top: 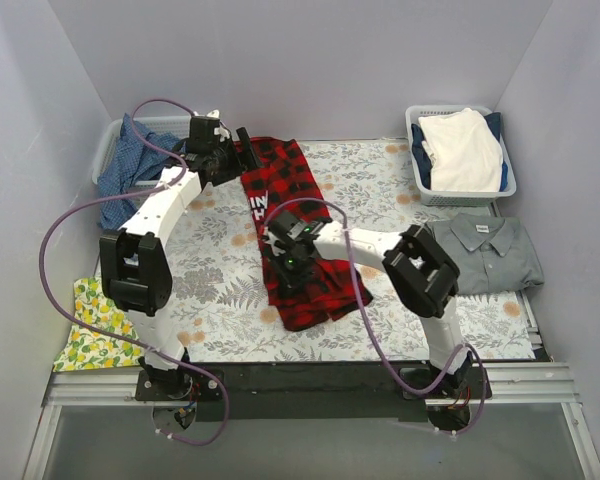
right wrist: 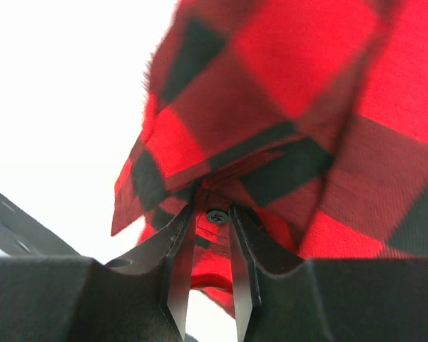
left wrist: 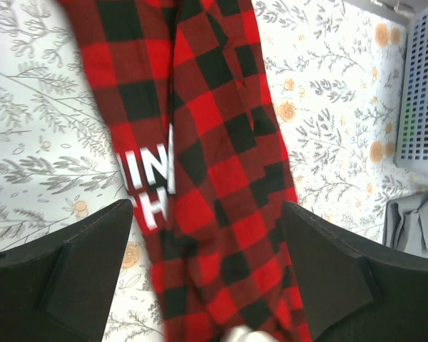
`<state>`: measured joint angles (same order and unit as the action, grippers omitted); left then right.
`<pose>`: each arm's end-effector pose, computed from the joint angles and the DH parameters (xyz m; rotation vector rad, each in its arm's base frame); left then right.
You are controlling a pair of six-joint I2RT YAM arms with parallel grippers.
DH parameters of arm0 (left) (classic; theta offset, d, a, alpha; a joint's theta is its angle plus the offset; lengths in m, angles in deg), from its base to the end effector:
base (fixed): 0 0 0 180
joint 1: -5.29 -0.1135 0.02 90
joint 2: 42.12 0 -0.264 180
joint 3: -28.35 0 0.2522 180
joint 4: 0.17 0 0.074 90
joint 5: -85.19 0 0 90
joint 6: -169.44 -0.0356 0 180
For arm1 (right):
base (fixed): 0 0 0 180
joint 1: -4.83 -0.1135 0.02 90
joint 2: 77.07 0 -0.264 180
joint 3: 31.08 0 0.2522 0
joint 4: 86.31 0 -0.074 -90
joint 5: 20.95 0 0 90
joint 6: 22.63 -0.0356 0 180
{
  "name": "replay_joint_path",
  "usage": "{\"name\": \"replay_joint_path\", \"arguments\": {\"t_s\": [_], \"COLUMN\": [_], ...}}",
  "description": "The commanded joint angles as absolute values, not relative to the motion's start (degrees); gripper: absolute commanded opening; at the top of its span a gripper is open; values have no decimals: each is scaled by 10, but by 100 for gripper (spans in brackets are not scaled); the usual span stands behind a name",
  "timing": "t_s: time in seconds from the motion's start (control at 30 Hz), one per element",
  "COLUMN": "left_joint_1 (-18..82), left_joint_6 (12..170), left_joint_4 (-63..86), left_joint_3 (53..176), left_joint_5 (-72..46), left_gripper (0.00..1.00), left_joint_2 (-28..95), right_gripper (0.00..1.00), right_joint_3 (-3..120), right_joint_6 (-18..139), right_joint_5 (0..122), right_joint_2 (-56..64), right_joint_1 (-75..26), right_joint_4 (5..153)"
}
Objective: Fold and stack the long sleeve shirts
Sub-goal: Fold the shirt
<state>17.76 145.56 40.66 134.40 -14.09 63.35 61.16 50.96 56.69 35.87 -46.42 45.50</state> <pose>0.4146 -0.0976 0.3000 -1.0137 2.2070 -0.8651 0.2432 0.3152 0.1660 -0.9247 2.7515 0.5621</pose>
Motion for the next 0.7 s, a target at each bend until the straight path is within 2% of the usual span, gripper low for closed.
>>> {"name": "replay_joint_path", "arguments": {"t_s": [0.0,0.1,0.13,0.33,0.47,0.53,0.67], "left_joint_1": [173,170,170,160,160,159,160], "left_joint_6": [1473,1478,1478,1491,1481,1482,1503], "left_joint_4": [441,464,465,479,491,493,467], "left_joint_3": [1341,1329,1322,1226,1161,1114,1026], "left_joint_5": [-87,-64,-63,-97,-178,-206,-289], "left_gripper": [85,86,86,88,88,88,88], "left_joint_2": [576,561,554,499,479,469,456], "right_gripper": [34,40,44,58,65,75,83], "right_joint_3": [728,741,736,607,500,451,410], "right_joint_6": [500,489,485,459,453,467,516], "right_joint_5": [581,628,654,713,695,657,594], "right_joint_2": [427,377,358,201,104,88,77], "right_joint_1": [-496,-495,-494,-461,-386,-349,-247], "right_joint_4": [417,416,415,430,462,482,529]}}
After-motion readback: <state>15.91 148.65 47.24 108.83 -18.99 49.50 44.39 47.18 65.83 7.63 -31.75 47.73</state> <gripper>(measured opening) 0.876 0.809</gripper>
